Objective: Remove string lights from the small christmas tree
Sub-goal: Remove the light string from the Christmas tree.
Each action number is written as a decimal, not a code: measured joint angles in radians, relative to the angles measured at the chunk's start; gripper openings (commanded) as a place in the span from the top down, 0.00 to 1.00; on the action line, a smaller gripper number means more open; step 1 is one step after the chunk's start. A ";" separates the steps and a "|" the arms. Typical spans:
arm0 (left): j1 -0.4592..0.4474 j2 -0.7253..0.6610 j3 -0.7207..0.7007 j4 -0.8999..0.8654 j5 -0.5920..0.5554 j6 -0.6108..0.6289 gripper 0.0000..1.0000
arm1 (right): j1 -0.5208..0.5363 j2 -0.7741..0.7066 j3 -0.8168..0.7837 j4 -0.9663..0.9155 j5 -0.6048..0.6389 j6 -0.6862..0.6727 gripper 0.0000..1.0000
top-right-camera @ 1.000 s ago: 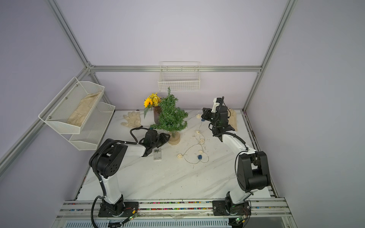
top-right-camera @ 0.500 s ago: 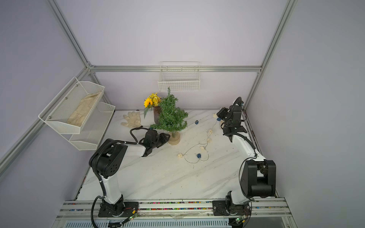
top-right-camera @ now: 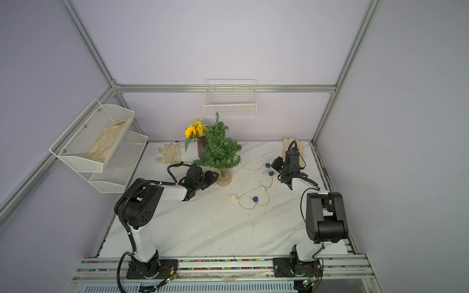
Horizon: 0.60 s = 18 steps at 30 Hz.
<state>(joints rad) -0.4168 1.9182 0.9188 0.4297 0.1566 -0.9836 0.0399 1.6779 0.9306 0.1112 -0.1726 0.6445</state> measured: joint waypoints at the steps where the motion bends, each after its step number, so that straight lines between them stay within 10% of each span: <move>1: 0.001 0.000 0.000 0.000 0.001 0.000 0.62 | 0.014 0.024 -0.010 -0.012 -0.008 -0.006 0.69; 6: 0.002 0.000 0.000 -0.001 0.004 0.000 0.62 | 0.099 0.122 0.070 -0.036 -0.044 -0.055 0.51; 18: 0.002 0.000 0.000 -0.001 0.004 0.000 0.62 | 0.220 0.477 0.460 -0.103 0.037 -0.082 0.46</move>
<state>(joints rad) -0.4149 1.9182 0.9192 0.4290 0.1608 -0.9840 0.2604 2.1548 1.3907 0.0082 -0.1352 0.5629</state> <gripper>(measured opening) 0.377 0.540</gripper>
